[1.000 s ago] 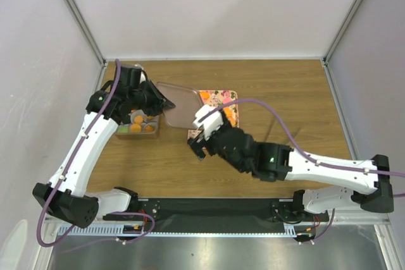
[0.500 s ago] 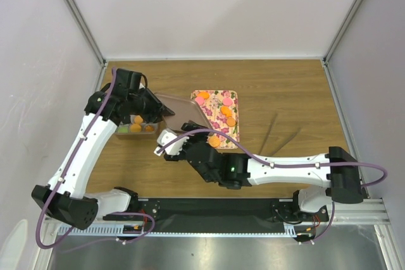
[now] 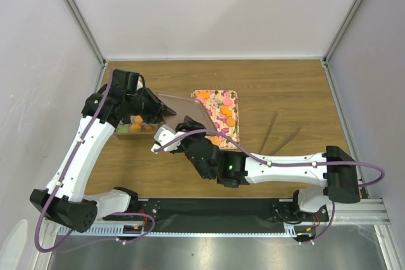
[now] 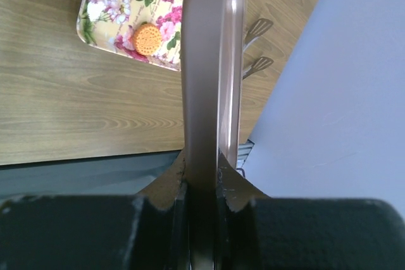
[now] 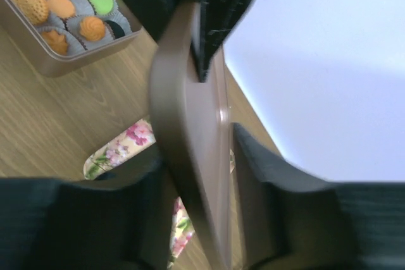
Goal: Pack the cookies
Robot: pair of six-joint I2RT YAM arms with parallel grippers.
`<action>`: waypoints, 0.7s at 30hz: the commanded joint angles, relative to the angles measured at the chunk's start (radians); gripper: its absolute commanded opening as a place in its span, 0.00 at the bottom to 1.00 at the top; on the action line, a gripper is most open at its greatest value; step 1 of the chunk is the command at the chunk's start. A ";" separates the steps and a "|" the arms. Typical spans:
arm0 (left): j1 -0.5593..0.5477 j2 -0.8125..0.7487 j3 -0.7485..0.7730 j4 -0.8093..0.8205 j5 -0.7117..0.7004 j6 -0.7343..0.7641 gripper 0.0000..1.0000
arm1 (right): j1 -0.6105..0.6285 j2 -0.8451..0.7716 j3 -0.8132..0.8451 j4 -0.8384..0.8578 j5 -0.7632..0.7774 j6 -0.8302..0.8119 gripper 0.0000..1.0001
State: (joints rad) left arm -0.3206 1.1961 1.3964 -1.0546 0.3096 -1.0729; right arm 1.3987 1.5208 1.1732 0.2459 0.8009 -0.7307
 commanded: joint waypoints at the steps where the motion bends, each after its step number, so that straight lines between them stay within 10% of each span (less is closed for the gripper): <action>1: 0.009 -0.030 0.024 0.027 0.057 0.007 0.00 | -0.003 0.012 0.042 0.093 0.027 -0.052 0.37; 7: 0.014 -0.020 0.029 0.045 0.101 0.042 0.10 | -0.001 0.019 0.057 0.101 0.029 -0.072 0.01; 21: 0.054 -0.056 0.065 0.110 -0.007 0.086 0.98 | 0.010 -0.030 0.074 -0.006 0.008 0.010 0.00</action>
State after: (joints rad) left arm -0.2909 1.1854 1.4029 -1.0023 0.3420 -1.0138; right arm 1.4048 1.5455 1.1904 0.2550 0.8036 -0.7731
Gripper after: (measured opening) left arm 0.967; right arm 0.201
